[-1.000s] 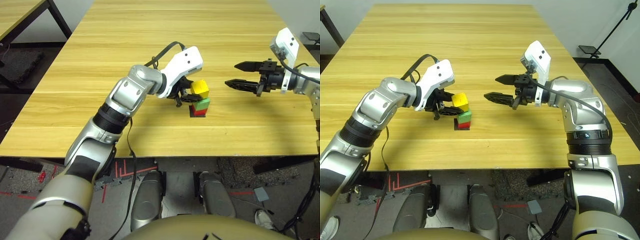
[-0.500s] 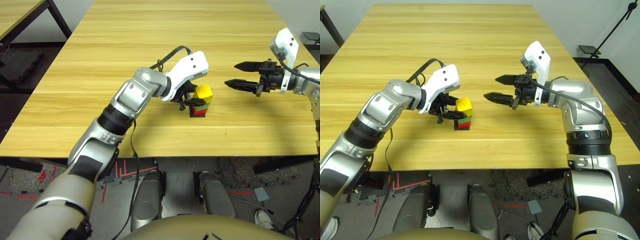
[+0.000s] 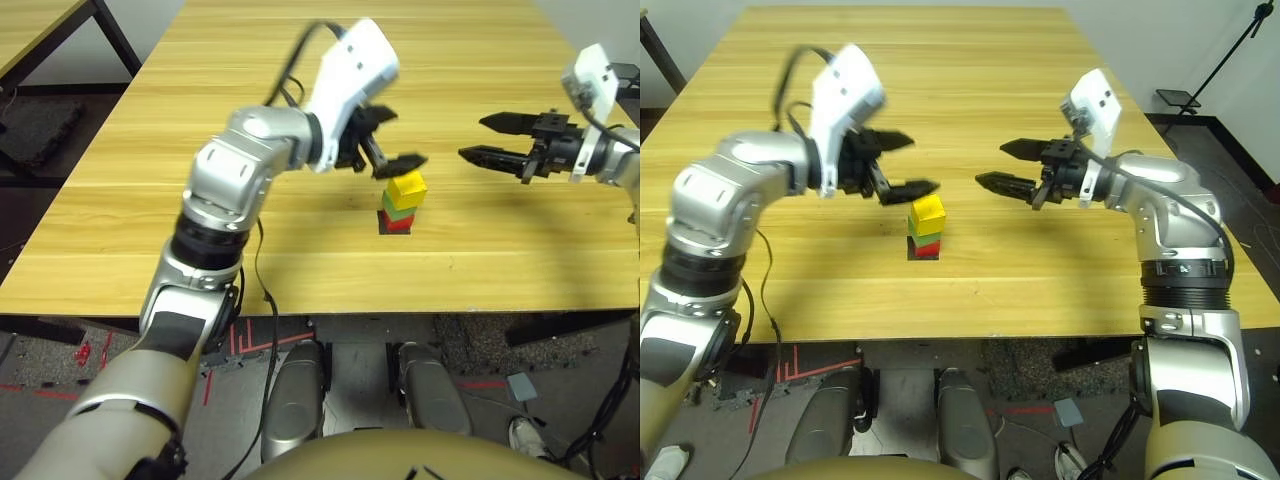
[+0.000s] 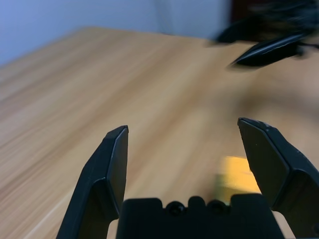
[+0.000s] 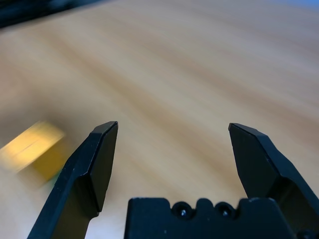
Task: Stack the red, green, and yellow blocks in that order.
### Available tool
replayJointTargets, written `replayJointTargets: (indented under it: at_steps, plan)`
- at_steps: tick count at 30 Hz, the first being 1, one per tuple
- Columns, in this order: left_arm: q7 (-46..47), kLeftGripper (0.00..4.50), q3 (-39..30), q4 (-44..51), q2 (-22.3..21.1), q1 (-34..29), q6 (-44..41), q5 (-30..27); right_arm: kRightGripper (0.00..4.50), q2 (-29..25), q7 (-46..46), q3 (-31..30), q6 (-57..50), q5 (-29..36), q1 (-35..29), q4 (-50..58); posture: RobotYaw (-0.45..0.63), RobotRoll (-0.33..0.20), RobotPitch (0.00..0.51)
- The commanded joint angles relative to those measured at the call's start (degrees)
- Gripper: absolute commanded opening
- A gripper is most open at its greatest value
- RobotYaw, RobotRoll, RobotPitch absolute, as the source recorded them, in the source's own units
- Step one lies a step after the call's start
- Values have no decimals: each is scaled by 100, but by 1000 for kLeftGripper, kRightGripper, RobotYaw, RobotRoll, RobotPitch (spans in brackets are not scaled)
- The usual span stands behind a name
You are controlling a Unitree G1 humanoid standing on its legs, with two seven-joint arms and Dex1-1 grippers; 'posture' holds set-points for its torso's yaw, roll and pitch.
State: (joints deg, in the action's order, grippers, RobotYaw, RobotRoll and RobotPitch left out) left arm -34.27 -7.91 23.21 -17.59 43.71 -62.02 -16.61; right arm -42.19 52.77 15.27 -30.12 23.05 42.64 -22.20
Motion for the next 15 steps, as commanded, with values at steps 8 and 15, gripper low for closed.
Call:
replayJointTargets:
  at_steps: [8, 15]
  plan:
    - [2049, 4465, -1069, -961, 676, -2800, 4043, 1037, 4500, -55, -1859, 1262, 3895, -443, -562, -3943, 73, -178, 83]
    - [2759, 4465, -990, -1895, 894, -3398, 5959, 1425, 4500, -210, -2136, 1176, 4666, -706, -613, -4797, 73, -175, 80]
